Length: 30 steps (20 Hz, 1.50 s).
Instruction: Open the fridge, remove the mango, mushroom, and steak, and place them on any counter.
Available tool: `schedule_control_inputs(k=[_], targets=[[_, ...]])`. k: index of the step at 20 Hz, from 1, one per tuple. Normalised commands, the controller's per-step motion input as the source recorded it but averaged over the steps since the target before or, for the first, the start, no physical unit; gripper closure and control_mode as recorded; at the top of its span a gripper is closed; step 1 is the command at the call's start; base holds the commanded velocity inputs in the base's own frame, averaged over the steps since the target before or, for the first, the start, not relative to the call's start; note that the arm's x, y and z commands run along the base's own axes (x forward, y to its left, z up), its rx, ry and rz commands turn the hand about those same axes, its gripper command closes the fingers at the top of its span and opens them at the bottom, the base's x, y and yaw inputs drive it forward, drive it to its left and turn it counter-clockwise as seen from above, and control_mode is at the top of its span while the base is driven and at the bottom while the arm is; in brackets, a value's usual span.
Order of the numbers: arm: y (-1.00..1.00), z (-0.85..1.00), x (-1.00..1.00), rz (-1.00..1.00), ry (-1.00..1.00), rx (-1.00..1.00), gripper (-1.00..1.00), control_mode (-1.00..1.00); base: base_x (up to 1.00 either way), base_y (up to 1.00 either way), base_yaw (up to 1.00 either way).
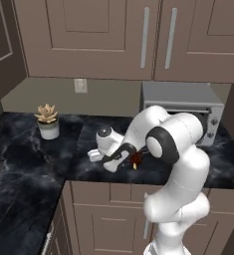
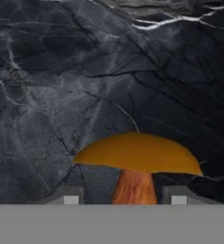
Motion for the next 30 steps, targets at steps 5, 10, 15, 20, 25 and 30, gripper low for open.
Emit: schedule_control_inputs(k=[5, 10, 15, 20, 25, 30], targets=[[0.00, 0.01, -0.85, -0.09, 0.06, 0.00, -1.00, -1.00, 0.00, 0.00, 0.00], [0.00, 0.41, -0.90, -0.08, 0.06, 0.00, -1.00, -1.00, 0.00, 0.00, 0.00], [-0.02, 1.00, -0.96, 0.00, -0.09, 0.00, -1.00, -1.00, 0.00, 0.00, 0.00], [-0.15, 1.00, -0.84, 0.00, -0.02, 0.00, -1.00, -1.00, 0.00, 0.00, 0.00], [-0.38, 1.00, -0.69, 0.00, 0.06, 0.02, -1.00, -1.00, 0.00, 0.00, 0.00], [-0.34, 1.00, -0.55, 0.00, 0.14, 0.02, -1.00, -1.00, 0.00, 0.00, 0.00]])
